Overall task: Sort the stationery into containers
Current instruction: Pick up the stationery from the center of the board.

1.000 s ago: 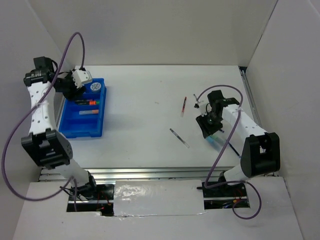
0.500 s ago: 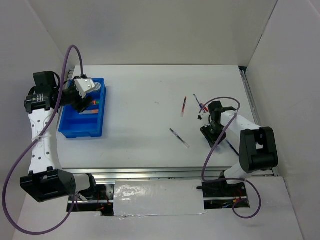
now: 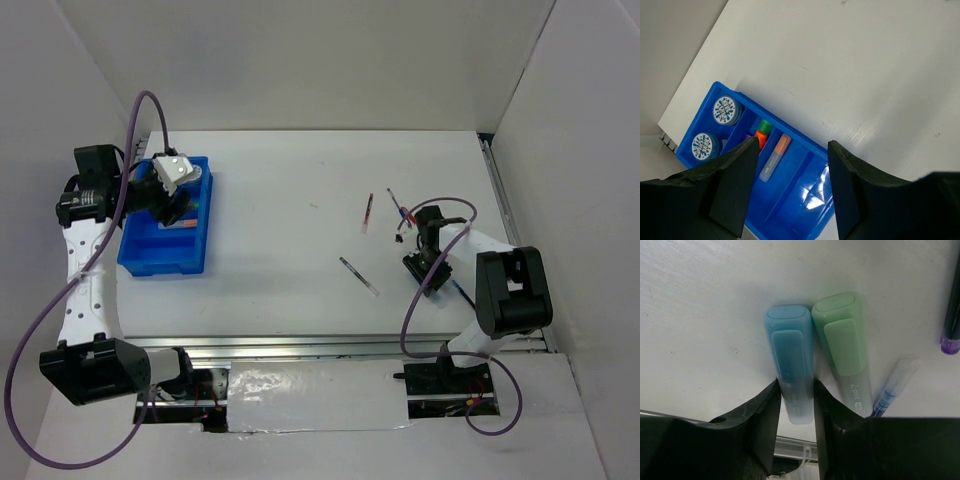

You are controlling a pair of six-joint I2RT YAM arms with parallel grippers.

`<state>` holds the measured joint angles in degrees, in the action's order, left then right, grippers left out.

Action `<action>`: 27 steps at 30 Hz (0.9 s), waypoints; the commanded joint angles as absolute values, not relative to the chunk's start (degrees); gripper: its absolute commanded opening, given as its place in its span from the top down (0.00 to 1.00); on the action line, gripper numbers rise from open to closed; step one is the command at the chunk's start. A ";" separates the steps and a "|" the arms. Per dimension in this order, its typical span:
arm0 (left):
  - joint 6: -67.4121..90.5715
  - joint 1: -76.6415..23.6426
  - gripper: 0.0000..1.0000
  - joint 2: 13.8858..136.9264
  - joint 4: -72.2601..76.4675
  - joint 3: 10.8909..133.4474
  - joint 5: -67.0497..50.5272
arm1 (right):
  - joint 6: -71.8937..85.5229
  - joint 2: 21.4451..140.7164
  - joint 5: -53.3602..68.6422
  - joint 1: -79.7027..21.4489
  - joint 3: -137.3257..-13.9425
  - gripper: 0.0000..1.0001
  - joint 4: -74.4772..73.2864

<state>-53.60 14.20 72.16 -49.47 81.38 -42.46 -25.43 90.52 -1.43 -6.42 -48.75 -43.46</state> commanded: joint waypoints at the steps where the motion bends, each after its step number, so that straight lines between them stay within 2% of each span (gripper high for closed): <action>1: -48.89 14.06 0.31 70.93 -46.85 80.86 -45.78 | -26.46 91.58 -1.58 -7.29 -47.29 0.62 -40.61; 2: -47.04 14.06 0.31 71.10 -46.32 80.86 -46.31 | -26.46 91.32 -1.41 -7.82 -47.20 0.64 -40.34; 3: -45.02 14.06 0.31 71.19 -45.71 81.03 -46.67 | -26.63 90.54 -1.41 -9.04 -47.11 0.72 -40.34; 6: -34.65 14.32 0.31 71.37 -42.98 81.91 -49.21 | -26.81 87.73 1.91 -10.81 -49.38 0.86 -42.79; 9: -19.56 14.85 0.33 69.62 -36.50 80.08 -52.38 | -25.93 84.39 11.02 -12.48 -56.23 0.93 -46.40; 11: 2.64 14.59 0.33 66.12 -23.99 74.31 -48.90 | -23.31 83.59 16.41 -14.06 -63.43 0.96 -47.90; 13: 13.99 13.80 0.31 62.34 -18.22 70.68 -46.68 | -20.58 83.67 24.67 -15.89 -70.03 0.97 -47.38; 18: 24.33 5.82 0.29 55.21 -6.86 60.83 -38.80 | -6.26 87.18 36.45 -20.12 -80.14 1.00 -39.32; 24: 30.57 -9.64 0.33 57.73 -7.64 59.85 -22.63 | 12.79 87.19 34.56 -27.15 -79.20 1.00 -24.56; 27: 32.95 -15.79 0.35 61.86 -9.05 62.21 -16.11 | 16.08 86.22 31.30 -31.10 -78.83 1.00 -21.19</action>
